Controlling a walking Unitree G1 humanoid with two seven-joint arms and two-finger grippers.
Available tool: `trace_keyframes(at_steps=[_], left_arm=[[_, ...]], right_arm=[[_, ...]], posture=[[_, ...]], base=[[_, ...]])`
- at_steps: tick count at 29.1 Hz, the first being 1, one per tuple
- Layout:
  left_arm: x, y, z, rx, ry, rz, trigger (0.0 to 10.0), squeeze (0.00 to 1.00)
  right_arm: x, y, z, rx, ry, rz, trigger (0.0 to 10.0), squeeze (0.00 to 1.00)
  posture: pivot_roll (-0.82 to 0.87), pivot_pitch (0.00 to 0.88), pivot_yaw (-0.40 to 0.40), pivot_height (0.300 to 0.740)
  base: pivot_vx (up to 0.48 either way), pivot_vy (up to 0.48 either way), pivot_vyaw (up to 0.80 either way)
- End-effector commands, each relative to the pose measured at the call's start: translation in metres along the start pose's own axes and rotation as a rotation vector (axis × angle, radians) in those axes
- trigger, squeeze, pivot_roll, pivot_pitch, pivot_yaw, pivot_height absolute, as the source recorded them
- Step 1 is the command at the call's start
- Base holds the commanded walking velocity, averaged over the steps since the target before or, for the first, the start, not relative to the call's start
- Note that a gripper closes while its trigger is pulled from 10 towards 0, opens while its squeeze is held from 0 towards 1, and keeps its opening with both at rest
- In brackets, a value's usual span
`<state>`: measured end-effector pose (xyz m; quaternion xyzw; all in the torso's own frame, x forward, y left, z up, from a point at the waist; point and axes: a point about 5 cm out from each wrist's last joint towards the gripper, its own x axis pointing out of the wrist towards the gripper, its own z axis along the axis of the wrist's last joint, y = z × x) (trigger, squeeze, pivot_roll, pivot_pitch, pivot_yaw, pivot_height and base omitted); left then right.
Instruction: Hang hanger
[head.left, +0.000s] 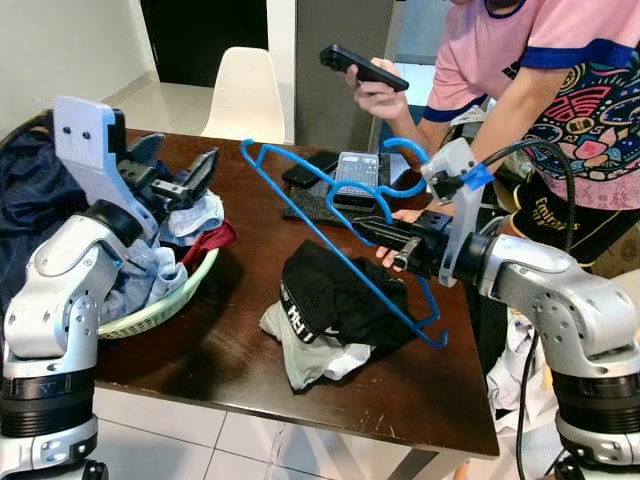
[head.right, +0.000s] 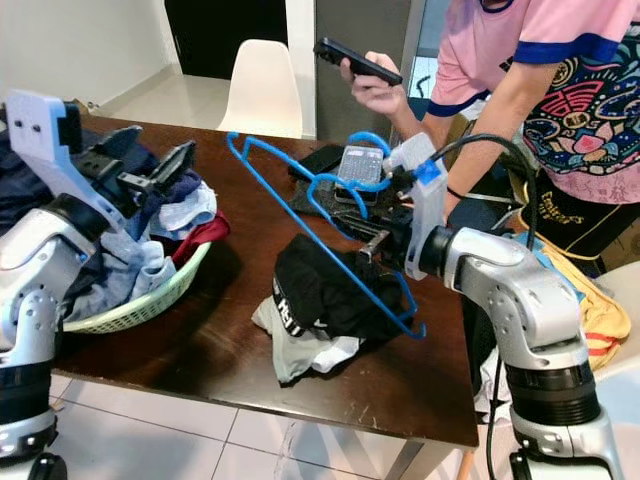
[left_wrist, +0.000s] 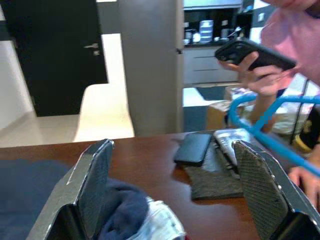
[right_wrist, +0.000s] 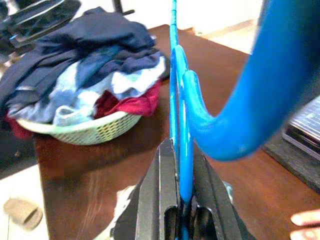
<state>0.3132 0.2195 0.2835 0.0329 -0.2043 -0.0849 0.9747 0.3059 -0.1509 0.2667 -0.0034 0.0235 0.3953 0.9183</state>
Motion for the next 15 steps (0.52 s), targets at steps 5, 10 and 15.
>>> trace_keyframes(at_steps=[5,10,15], left_arm=[[-0.003,-0.002,-0.01,0.032,0.017,0.048,10.0,0.0],[-0.001,-0.006,-0.011,0.024,0.016,0.055,10.0,0.0],[0.001,-0.012,-0.012,0.011,0.01,0.053,10.0,0.0]], right_arm=[[0.005,-0.007,0.0,0.064,-0.042,-0.089,10.0,0.0],[0.011,-0.007,-0.002,0.078,-0.061,-0.116,10.0,0.0],[0.016,-0.001,-0.003,0.077,-0.079,-0.117,10.0,0.0]], posture=[[0.09,0.085,-0.018,0.74],[0.1,0.086,-0.017,0.74],[0.09,0.088,-0.015,0.74]], base=[[0.0,0.322,0.0],[0.0,0.339,0.0],[0.0,0.34,0.0]])
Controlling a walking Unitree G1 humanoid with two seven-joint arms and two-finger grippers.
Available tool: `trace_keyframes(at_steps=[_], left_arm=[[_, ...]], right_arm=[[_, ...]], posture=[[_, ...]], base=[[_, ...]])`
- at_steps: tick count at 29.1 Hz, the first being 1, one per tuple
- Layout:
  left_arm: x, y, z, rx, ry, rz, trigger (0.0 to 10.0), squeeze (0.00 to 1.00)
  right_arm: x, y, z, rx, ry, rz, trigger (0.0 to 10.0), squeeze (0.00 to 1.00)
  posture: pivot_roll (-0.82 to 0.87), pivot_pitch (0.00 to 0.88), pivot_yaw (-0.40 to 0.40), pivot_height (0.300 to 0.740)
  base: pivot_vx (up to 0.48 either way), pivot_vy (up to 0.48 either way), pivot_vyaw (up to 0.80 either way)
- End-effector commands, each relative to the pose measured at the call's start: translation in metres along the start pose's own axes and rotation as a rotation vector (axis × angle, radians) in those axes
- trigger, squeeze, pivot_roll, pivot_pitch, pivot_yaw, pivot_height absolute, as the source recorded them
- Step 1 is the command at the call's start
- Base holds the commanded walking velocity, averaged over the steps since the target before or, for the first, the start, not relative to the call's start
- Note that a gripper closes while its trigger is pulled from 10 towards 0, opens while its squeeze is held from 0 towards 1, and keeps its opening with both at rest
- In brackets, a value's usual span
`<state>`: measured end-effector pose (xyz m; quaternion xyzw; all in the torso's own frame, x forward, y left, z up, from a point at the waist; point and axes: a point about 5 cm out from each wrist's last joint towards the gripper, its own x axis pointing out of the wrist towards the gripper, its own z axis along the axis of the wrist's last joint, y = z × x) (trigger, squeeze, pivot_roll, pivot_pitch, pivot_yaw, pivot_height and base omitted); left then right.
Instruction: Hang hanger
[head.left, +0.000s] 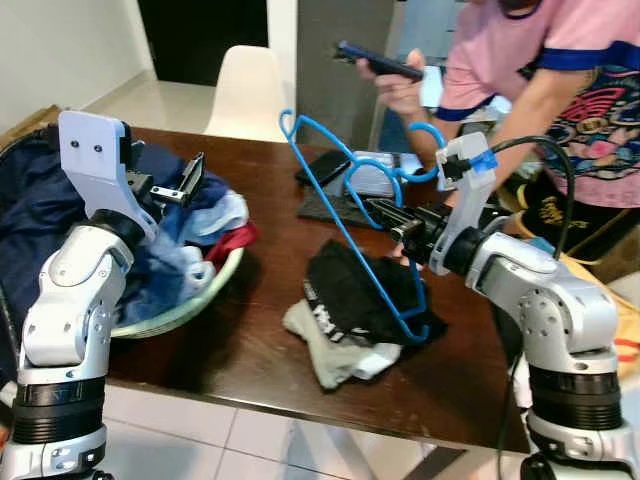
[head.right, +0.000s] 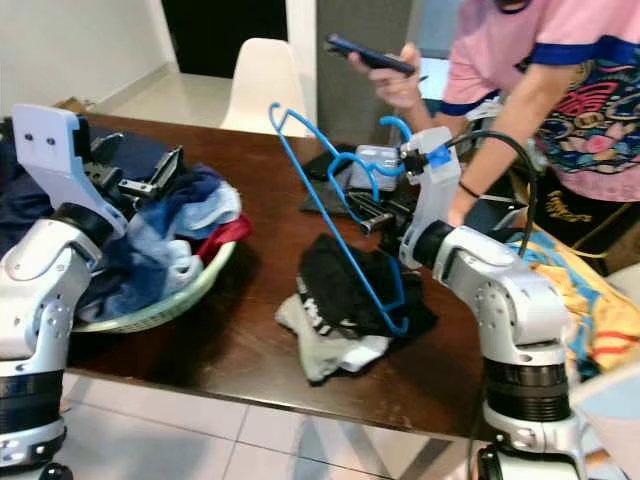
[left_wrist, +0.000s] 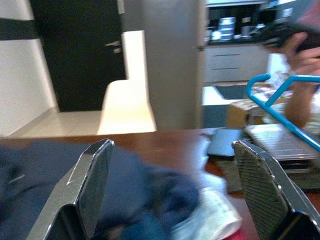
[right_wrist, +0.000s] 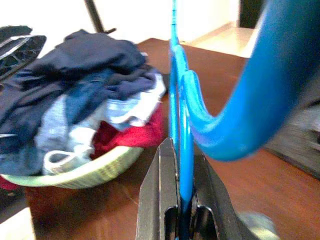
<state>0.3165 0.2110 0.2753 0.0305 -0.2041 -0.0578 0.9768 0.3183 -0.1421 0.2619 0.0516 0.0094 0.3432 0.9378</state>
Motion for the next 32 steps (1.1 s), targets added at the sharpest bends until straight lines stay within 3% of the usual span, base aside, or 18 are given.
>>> trace_keyframes(at_steps=[1,12,18,32], left_arm=[[0.0,-0.003,-0.004,0.005,0.007,-0.001,10.0,0.0],[0.002,-0.008,-0.005,0.0,-0.001,-0.002,10.0,0.0],[0.0,-0.008,-0.011,-0.053,0.03,0.014,10.0,0.0],[-0.003,-0.003,-0.02,-0.03,0.062,0.091,10.0,0.0]], right_arm=[[0.0,0.002,0.001,-0.015,-0.01,-0.007,10.0,0.0],[0.002,0.002,0.002,-0.01,-0.022,-0.034,10.0,0.0],[0.003,0.002,0.001,-0.016,-0.023,-0.041,10.0,0.0],[0.004,0.004,0.0,-0.03,-0.014,-0.036,10.0,0.0]], posture=[[0.09,0.088,-0.015,0.74],[0.09,0.09,-0.014,0.74],[0.08,0.09,-0.012,0.74],[0.08,0.082,-0.022,0.74]], base=[[0.0,0.341,0.0],[0.0,0.322,0.0],[0.0,0.051,0.0],[0.0,-0.375,0.0]])
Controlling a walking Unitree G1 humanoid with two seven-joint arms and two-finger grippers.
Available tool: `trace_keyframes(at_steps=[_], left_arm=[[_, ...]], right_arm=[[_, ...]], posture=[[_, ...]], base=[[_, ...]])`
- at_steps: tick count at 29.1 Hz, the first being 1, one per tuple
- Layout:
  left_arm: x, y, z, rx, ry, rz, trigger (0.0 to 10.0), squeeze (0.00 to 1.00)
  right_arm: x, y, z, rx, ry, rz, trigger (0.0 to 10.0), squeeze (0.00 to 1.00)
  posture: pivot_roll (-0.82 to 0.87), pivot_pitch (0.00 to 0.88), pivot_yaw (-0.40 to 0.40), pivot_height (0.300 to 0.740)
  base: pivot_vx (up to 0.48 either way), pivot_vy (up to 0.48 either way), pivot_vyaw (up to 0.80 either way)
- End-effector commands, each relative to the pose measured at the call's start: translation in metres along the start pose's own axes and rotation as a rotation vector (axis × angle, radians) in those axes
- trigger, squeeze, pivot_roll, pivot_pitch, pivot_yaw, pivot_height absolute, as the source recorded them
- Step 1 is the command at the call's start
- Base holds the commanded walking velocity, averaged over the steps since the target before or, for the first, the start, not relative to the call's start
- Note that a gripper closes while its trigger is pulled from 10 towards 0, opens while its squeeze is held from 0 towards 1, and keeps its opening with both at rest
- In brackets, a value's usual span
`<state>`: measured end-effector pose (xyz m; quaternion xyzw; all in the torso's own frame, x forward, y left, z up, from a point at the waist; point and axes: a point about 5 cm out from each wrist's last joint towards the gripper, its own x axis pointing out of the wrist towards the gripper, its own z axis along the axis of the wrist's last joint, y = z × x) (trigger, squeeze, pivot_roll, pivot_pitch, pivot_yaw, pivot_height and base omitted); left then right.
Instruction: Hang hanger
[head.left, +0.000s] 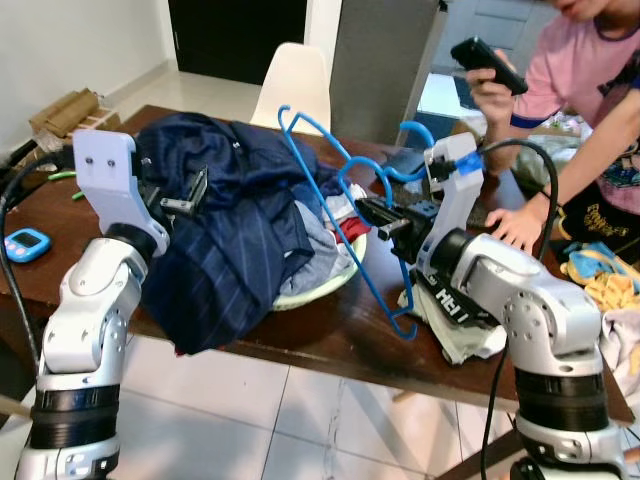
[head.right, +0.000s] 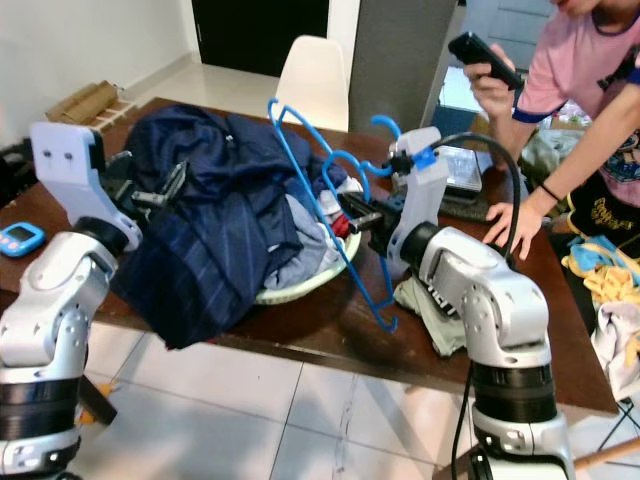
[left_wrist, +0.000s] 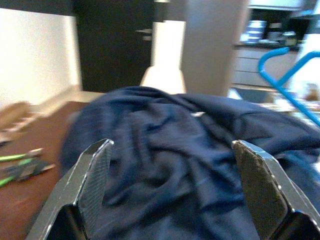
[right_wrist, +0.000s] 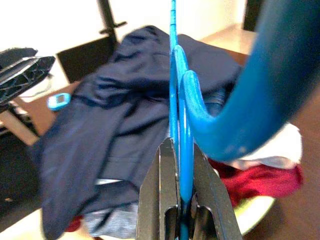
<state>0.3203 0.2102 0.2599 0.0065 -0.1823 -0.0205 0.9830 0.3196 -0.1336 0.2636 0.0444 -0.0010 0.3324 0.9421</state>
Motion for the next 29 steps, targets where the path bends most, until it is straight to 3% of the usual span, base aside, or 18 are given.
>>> trace_keyframes(at_steps=[1,12,16,18,29], left_arm=[[0.0,0.001,-0.006,0.016,0.022,0.026,10.0,0.0],[0.001,0.003,-0.01,0.01,0.03,0.038,10.0,0.0],[0.002,0.013,-0.002,0.053,-0.018,0.061,10.0,0.0],[0.002,0.019,0.01,0.106,-0.074,0.097,10.0,0.0],[0.001,0.029,0.014,0.157,-0.086,0.16,10.0,0.0]], right_arm=[[-0.001,-0.001,-0.002,-0.012,0.002,-0.011,10.0,0.0],[0.002,0.002,-0.004,-0.025,0.001,-0.006,10.0,0.0],[0.005,0.007,-0.006,0.006,-0.049,-0.01,10.0,0.0],[0.004,0.01,-0.007,0.023,-0.073,0.003,10.0,0.0],[0.002,0.02,-0.003,0.019,-0.117,0.077,10.0,0.0]], posture=[[0.08,0.082,-0.022,0.74],[0.08,0.076,-0.026,0.74],[0.07,0.085,-0.023,0.74],[0.07,0.089,-0.021,0.74],[0.08,0.097,-0.023,0.74]], base=[[0.0,0.0,0.0],[0.0,0.0,0.0],[0.0,0.0,0.0],[0.358,0.0,0.0],[0.462,0.0,0.0]])
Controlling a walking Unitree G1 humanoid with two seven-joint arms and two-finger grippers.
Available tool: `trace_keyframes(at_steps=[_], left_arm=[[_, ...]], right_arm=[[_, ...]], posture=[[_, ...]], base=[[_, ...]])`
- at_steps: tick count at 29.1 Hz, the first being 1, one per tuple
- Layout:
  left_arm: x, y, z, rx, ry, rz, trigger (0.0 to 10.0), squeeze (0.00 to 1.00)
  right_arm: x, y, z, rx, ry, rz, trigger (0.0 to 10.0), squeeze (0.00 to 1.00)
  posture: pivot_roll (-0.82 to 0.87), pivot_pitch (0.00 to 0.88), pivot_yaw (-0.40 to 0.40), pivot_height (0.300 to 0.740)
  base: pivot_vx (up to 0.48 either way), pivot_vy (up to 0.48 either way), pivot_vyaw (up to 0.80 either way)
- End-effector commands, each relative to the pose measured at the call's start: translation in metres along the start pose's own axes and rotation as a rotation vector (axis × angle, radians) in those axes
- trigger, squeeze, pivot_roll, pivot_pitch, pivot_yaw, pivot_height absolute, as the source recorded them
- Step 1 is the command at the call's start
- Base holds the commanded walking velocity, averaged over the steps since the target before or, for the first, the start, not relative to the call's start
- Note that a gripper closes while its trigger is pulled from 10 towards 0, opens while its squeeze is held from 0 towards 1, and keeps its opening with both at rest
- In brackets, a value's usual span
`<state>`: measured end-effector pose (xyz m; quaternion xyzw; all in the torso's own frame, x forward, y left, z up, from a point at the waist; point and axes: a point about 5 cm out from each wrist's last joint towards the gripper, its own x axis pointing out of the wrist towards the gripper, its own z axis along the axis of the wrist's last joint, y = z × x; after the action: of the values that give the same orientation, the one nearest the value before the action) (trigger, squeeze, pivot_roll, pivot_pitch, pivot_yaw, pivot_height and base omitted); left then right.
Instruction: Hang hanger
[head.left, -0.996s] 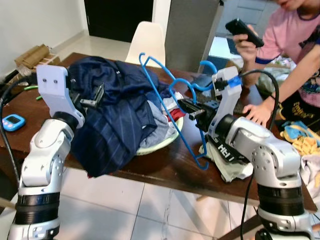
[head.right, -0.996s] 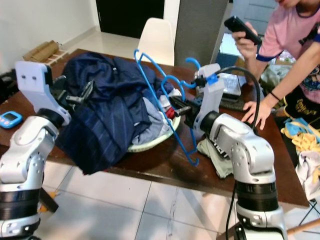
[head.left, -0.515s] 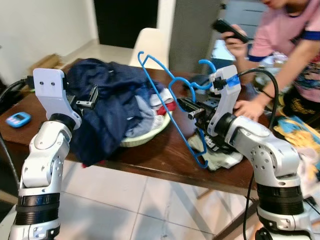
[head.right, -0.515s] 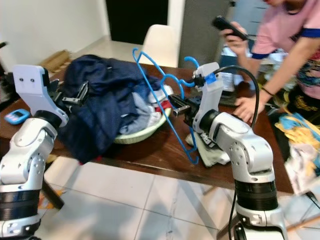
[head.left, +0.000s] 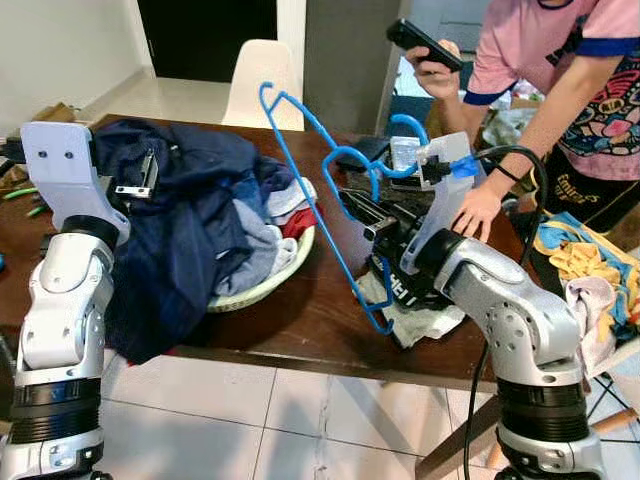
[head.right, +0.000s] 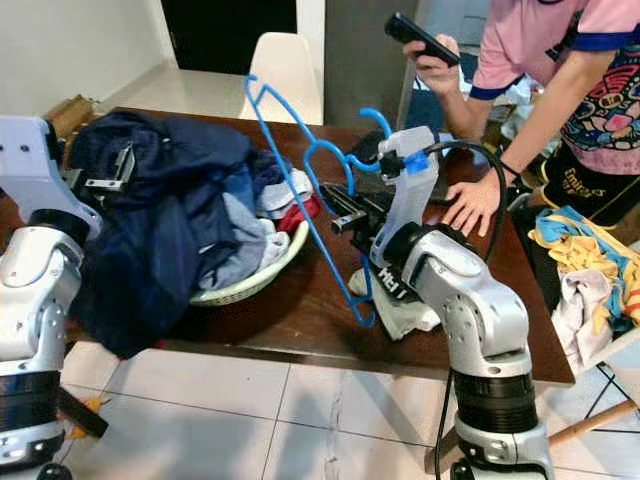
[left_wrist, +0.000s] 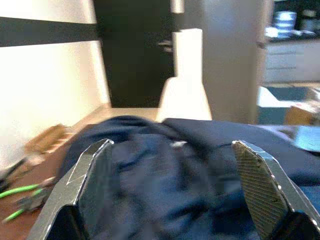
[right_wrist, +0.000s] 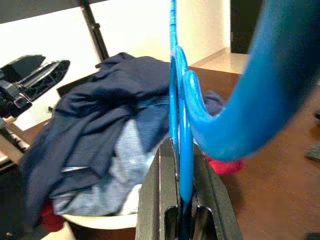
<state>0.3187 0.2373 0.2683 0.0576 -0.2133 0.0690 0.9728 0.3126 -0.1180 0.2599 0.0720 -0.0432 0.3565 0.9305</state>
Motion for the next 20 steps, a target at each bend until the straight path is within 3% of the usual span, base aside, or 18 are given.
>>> trace_keyframes(at_steps=[1,15,20], left_arm=[[0.001,0.004,0.005,0.025,-0.025,0.015,10.0,0.0],[-0.001,0.003,0.003,0.042,-0.022,0.033,10.0,0.0],[-0.004,-0.009,-0.002,0.032,0.005,0.015,10.0,0.0]], right_arm=[[-0.002,0.005,0.003,-0.005,-0.03,0.034,10.0,0.0],[-0.003,0.009,0.007,0.001,-0.068,0.083,10.0,0.0],[-0.004,0.007,0.007,-0.007,-0.065,0.079,10.0,0.0]], posture=[[0.08,0.097,-0.025,0.74],[0.08,0.101,-0.026,0.74],[0.08,0.103,-0.025,0.74]], base=[[0.409,0.0,0.0],[0.403,0.0,0.0],[0.201,0.0,0.0]])
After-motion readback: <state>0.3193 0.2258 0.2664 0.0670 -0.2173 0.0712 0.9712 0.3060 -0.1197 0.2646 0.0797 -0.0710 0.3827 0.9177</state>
